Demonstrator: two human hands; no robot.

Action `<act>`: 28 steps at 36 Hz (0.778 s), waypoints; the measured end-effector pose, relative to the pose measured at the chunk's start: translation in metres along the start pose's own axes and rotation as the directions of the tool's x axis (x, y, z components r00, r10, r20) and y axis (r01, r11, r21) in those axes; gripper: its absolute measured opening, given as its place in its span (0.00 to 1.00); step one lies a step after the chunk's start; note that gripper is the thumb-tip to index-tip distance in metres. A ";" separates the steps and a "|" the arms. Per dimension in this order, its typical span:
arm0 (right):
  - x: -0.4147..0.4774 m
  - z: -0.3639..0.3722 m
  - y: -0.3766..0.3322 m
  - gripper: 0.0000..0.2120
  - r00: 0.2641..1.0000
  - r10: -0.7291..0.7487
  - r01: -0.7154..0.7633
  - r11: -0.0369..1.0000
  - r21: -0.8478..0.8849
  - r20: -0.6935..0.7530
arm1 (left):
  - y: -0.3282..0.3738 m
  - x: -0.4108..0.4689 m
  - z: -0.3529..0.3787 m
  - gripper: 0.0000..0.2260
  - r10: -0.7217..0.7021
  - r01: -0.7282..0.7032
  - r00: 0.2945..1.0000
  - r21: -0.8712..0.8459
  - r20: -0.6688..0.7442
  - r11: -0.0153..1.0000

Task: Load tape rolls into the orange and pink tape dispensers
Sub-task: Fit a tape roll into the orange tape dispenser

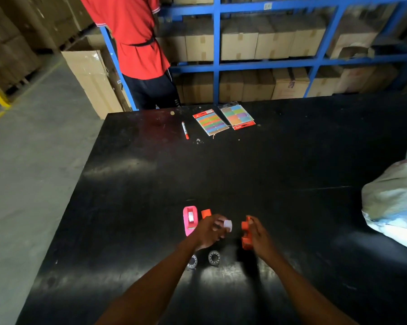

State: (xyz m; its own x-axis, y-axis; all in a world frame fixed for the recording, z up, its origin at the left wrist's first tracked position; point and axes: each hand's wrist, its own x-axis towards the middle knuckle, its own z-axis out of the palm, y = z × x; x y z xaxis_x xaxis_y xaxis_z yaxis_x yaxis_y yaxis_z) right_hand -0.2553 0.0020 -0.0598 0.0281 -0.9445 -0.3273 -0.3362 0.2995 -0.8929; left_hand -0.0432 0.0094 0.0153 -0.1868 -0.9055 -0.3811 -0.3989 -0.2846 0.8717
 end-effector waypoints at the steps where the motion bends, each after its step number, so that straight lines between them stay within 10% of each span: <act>1: -0.001 -0.004 0.007 0.22 1.000 0.014 -0.014 1.000 -0.008 -0.007 | -0.004 -0.002 0.002 0.12 0.006 -0.005 1.000 0.035 -0.020 0.999; 10: -0.056 -0.022 -0.019 0.13 0.994 0.112 -0.113 0.986 -0.120 -0.013 | -0.027 -0.013 0.042 0.12 0.109 -0.099 0.994 0.524 0.011 0.846; 28: -0.063 -0.033 0.000 0.16 0.974 0.223 -0.207 0.952 -0.226 0.047 | -0.048 0.013 0.079 0.24 -0.017 -0.023 0.999 0.689 0.051 0.724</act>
State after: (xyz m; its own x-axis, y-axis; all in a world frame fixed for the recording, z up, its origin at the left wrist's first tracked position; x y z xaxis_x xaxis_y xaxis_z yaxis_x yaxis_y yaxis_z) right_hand -0.2883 0.0573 -0.0292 -0.0030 -0.8465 -0.5324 -0.5389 0.4498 -0.7122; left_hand -0.0970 0.0365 -0.0556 -0.2253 -0.8834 -0.4109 -0.9035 0.0316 0.4275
